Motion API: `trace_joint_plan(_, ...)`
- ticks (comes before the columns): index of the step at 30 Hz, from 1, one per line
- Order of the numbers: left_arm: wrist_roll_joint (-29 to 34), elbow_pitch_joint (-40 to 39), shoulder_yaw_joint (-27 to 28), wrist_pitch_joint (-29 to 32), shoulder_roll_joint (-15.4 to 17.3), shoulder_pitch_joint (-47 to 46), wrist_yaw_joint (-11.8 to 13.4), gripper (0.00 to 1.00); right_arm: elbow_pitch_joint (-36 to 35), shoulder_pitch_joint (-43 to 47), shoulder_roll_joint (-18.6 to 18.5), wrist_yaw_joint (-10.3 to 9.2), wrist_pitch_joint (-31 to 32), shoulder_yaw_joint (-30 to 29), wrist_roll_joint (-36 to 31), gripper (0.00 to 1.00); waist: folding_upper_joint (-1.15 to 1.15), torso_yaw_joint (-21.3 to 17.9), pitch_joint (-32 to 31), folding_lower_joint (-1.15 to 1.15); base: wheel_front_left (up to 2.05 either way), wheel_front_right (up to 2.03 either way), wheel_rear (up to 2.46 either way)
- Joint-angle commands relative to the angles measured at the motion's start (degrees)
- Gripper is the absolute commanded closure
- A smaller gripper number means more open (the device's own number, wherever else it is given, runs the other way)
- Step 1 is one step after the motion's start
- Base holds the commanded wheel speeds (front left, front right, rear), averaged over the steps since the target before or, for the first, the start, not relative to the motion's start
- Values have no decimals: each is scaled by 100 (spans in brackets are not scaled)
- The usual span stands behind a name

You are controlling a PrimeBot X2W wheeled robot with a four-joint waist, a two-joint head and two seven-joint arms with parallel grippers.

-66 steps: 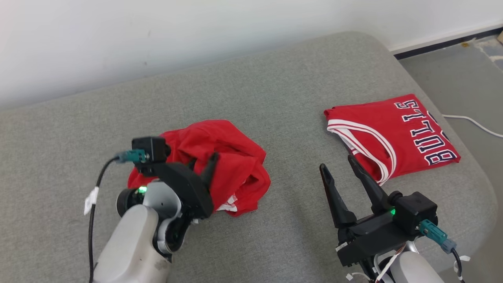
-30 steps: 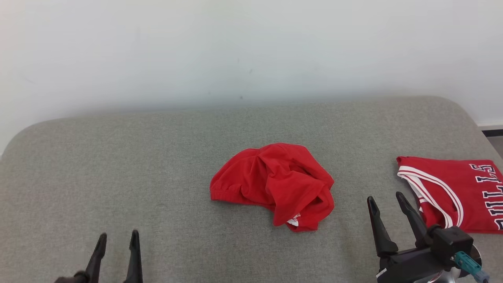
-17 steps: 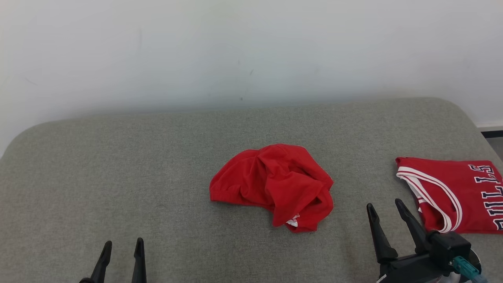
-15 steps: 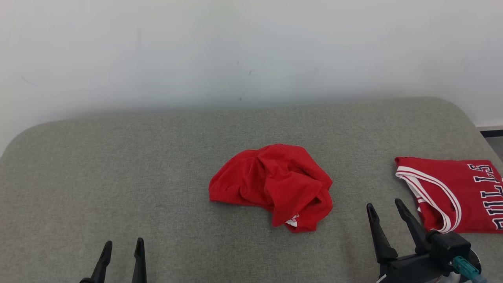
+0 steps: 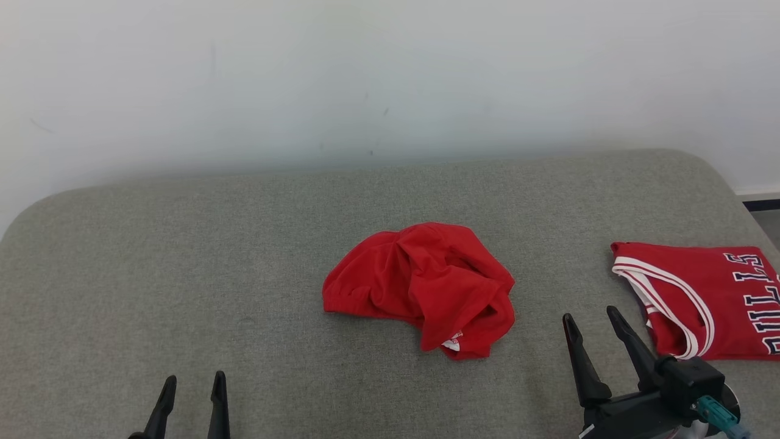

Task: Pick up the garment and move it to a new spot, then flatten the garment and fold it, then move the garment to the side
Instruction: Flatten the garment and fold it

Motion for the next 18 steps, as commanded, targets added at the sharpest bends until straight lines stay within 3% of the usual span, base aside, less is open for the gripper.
trace_joint_plan(1,46,10,28,-1,-20,-5,-26,0,12,-5,2,-15,-19,12,17,0,0,3,8,0,0,0,0)
trace_joint_plan(13,76,132,5,-1,-82,-135,-82,0,37,-115,-17,-15,-24,119,45,0,0,-101,85,0,0,0,0)
trace_joint_plan(18,-301,358,-84,216,-156,-424,-143,0,24,-210,-14,-15,-23,267,54,0,0,-353,169,0,0,0,0)
